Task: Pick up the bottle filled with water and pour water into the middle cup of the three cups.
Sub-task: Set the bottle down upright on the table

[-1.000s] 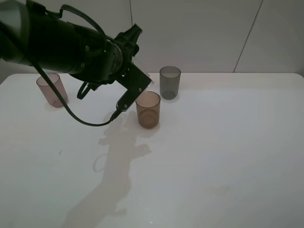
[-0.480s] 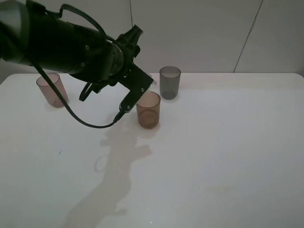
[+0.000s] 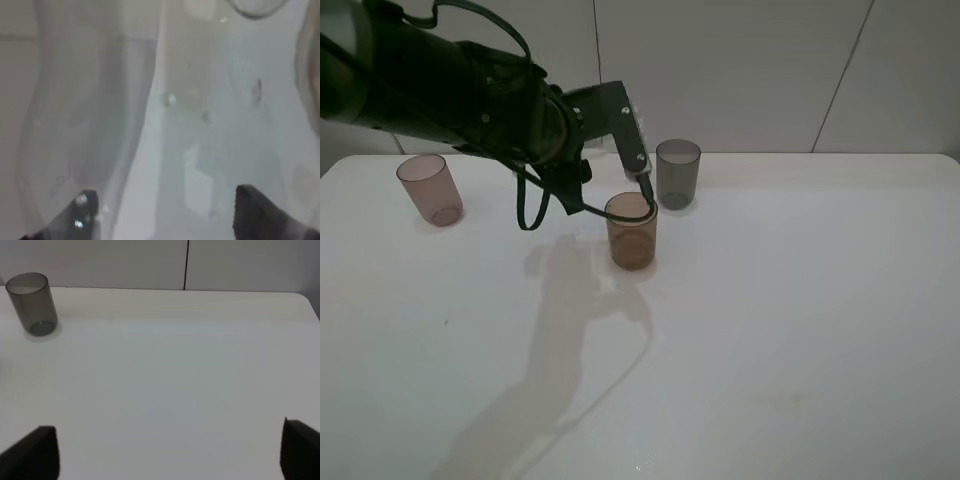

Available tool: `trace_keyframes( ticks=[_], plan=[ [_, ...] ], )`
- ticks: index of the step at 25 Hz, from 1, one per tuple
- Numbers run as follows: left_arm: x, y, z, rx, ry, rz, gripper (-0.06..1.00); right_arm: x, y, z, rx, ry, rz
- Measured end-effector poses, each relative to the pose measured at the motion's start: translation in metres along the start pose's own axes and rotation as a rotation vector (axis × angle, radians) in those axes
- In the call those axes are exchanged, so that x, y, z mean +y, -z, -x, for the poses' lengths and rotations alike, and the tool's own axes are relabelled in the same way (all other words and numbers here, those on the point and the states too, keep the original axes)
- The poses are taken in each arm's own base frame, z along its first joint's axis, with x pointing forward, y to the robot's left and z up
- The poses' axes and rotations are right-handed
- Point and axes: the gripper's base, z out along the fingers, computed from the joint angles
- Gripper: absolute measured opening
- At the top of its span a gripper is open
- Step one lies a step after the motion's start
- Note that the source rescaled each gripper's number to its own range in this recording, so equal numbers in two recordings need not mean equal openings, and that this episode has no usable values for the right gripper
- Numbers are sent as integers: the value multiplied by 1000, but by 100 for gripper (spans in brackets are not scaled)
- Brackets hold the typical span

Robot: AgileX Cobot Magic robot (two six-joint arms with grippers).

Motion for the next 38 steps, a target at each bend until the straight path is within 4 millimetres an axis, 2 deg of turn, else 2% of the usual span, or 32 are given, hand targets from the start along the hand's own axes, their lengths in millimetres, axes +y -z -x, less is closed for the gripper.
trace_keyframes(
  ticks=[2,5,9,13,19,22,31,38],
  plan=[
    [10,-4,-8,24,239,11,2,0,0,0,0,0,0],
    [23,-11,-20,40,497,24,2,0,0,0,0,0,0],
    [34,-18,-28,13,739,-4,2,0,0,0,0,0,0],
    [44,-24,-35,-17,877,-43,2,0,0,0,0,0,0],
    [60,-38,-57,-8,962,-58,2,0,0,0,0,0,0],
    [61,-45,-62,-27,963,-110,2,0,0,0,0,0,0],
    [47,-65,-60,-143,805,-221,2,0,0,0,0,0,0],
    [35,-88,-63,-267,759,-165,2,0,0,0,0,0,0]
  ],
)
